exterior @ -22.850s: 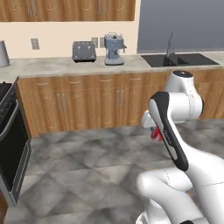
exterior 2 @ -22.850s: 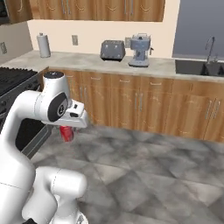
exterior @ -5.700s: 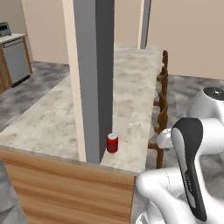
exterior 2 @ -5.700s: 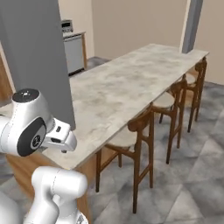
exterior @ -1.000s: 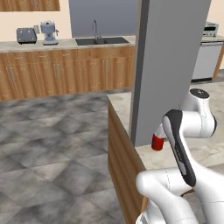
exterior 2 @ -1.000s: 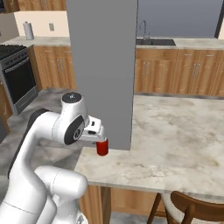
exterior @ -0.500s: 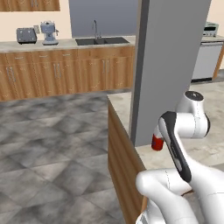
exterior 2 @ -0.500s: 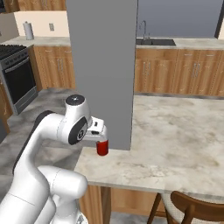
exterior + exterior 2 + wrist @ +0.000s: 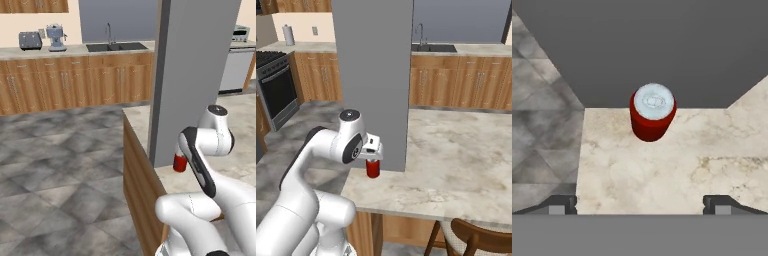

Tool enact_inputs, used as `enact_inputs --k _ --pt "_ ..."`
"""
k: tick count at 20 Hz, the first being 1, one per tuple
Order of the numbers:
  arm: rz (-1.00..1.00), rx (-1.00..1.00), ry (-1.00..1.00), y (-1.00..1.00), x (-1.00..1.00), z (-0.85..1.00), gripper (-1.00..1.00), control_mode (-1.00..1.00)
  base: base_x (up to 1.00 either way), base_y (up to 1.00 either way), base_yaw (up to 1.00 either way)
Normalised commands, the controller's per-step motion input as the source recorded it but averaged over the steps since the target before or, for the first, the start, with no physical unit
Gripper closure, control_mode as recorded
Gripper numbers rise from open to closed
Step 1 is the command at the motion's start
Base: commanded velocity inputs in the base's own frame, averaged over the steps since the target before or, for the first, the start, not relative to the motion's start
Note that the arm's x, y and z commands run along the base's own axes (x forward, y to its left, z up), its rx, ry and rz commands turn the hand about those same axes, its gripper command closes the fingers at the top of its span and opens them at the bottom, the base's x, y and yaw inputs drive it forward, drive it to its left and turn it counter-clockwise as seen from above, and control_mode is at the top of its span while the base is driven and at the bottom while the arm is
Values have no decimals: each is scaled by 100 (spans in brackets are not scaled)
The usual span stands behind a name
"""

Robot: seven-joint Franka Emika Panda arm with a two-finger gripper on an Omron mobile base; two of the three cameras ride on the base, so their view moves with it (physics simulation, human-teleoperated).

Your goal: Four empty soda cans are scattered around the kitchen. Gather all the cans and cluster them next to the stove for recycling.

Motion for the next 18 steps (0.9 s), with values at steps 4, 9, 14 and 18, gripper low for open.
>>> enact_inputs --k 4,9,14,18 --pt "0 0 0 -2 25 -20 -100 -100 0 0 0" --pt "1 0 0 -3 27 -23 -100 -100 0 0 0" --pt "2 0 0 -6 19 -21 -100 -100 0 0 0" --pt "3 0 0 -8 18 -21 -100 -100 0 0 0"
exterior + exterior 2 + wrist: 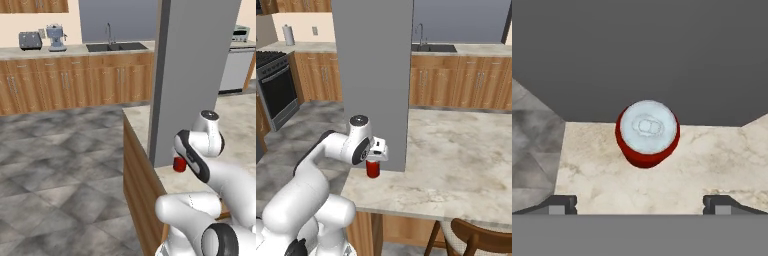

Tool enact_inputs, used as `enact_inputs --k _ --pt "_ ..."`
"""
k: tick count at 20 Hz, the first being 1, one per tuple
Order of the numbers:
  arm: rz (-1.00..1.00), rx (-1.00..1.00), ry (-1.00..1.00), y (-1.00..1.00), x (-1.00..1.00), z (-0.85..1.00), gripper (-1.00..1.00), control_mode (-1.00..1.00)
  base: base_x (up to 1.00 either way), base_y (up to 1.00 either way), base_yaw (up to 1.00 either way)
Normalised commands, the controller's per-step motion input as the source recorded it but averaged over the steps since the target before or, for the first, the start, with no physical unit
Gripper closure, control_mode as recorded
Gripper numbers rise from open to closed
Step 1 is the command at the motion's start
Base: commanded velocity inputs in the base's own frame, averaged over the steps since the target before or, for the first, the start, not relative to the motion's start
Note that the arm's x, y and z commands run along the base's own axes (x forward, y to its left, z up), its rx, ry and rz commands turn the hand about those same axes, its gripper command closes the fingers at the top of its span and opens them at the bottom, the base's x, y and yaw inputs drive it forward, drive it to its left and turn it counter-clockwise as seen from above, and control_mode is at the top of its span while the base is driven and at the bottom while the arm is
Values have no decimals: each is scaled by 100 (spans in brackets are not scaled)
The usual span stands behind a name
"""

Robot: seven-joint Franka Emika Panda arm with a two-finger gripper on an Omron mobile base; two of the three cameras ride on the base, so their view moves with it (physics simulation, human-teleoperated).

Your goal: Four empty soda cans are scattered around the kitchen. Gather all the cans and cluster them next to the stove for recycling.

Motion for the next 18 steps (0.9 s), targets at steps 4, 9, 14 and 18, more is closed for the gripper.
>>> enact_inputs --k 4,9,14,18 --pt "2 0 0 -4 19 -20 -100 -100 0 0 0" --pt "0 0 3 0 19 -13 -100 -100 0 0 0" --pt "0 0 4 0 19 -10 -100 -100 0 0 0" --pt "0 0 3 0 19 -9 -100 -100 0 0 0"
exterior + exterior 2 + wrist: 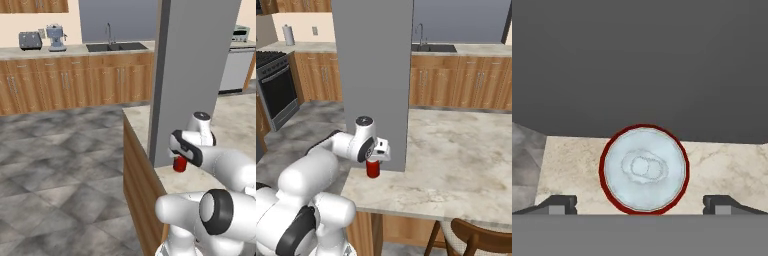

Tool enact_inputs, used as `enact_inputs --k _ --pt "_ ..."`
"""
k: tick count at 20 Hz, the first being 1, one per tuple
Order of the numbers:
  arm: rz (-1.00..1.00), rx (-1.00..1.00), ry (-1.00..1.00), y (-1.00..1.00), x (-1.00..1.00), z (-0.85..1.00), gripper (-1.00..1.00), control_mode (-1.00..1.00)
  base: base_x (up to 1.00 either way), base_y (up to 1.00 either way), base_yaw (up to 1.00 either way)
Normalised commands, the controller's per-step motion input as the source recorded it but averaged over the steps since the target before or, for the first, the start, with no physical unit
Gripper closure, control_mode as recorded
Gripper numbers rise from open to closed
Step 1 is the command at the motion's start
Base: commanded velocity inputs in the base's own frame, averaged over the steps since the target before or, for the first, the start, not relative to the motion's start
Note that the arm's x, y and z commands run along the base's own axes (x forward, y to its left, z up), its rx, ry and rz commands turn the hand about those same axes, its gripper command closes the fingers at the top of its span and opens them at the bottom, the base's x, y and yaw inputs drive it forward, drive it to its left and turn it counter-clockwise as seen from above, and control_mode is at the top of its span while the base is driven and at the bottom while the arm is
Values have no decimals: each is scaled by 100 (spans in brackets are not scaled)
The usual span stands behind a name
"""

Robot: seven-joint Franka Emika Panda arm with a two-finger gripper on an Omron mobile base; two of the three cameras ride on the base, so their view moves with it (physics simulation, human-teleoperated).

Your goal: Four empty soda cans are scattered around the kitchen. Gather all the cans and cluster them next to the stove for recycling.

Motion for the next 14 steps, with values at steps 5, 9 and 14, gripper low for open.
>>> enact_inputs --k 5,9,14 --pt "0 0 4 0 17 -12 -100 -100 0 0 0" --pt "0 0 3 0 12 -16 -100 -100 0 0 0" --pt "2 0 3 -1 2 -18 -100 -100 0 0 0"
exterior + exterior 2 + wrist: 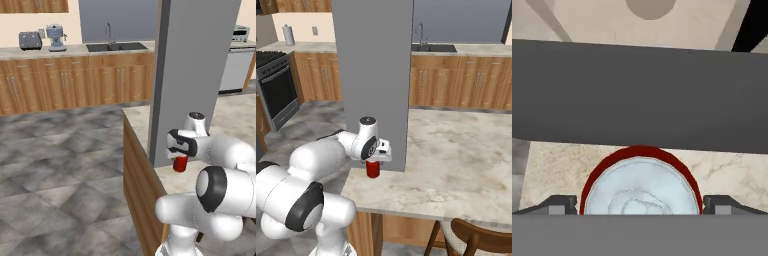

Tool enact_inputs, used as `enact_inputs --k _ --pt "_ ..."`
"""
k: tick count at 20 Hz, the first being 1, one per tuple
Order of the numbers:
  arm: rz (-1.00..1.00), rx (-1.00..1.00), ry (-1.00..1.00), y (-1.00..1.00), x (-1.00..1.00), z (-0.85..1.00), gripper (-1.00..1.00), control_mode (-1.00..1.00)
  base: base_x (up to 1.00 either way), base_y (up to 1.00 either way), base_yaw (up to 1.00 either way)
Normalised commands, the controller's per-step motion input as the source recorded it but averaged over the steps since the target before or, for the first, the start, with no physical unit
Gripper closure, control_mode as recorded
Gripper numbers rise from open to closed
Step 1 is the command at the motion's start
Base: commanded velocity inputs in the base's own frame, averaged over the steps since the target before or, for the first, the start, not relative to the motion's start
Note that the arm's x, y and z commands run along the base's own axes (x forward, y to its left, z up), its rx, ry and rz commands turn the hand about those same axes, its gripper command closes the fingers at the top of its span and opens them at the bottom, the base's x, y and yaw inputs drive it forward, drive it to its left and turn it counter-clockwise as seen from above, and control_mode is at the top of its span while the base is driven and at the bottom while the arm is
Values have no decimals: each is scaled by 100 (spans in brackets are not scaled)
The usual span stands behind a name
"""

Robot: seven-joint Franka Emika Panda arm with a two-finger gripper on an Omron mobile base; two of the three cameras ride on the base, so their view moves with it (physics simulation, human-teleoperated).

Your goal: Four empty soda cans are scattered around the kitchen. Gather all the cans and cluster them next to the stove for recycling.

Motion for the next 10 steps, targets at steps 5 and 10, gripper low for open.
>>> enact_inputs --k 5,10 --pt "1 0 1 0 0 -12 -100 -100 0 0 0" --pt "0 0 0 0 0 -1 100 -100 0 0 0"
